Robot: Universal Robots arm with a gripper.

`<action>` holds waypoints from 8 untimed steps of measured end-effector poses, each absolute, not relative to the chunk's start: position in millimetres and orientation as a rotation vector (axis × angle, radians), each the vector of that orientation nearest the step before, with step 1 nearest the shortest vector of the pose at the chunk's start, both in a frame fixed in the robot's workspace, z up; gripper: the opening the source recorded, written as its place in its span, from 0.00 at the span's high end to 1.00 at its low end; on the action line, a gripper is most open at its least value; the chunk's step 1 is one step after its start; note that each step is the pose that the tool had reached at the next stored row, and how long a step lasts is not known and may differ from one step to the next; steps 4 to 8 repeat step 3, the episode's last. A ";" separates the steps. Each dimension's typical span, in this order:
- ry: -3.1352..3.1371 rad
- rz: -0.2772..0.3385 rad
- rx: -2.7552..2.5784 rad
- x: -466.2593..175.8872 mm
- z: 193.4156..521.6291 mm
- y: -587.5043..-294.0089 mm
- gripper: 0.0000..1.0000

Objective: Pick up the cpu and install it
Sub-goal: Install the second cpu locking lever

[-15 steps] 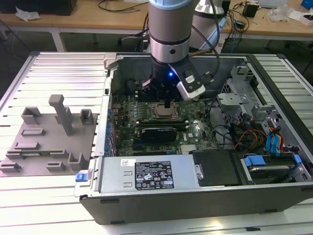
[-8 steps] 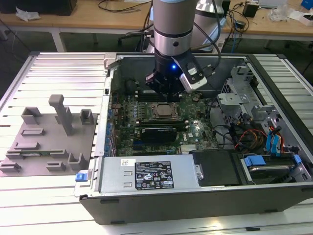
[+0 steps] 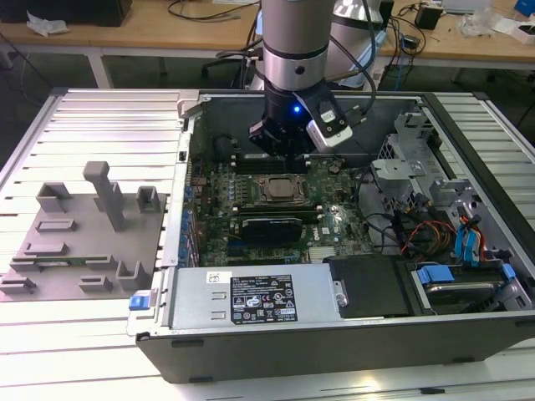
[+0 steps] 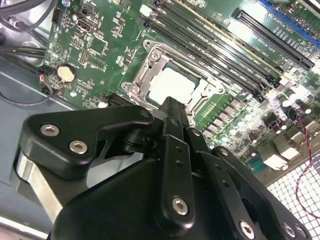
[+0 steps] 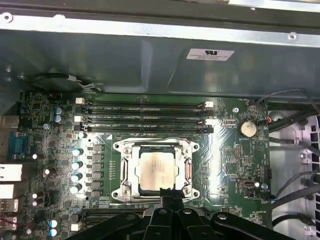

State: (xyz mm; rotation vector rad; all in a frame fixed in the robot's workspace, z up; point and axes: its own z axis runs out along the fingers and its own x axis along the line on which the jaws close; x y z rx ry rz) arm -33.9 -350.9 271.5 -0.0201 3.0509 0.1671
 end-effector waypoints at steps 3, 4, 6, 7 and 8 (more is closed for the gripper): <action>3.051 0.167 -0.020 -33.9 271.6 -350.9 0.89; 3.051 0.167 -0.020 -33.9 271.6 -350.9 0.89; 3.051 0.167 -0.020 -33.9 271.6 -350.9 0.89; 3.051 0.167 -0.020 -33.9 271.6 -350.9 0.89; 3.051 0.167 -0.020 -33.9 271.6 -350.9 0.89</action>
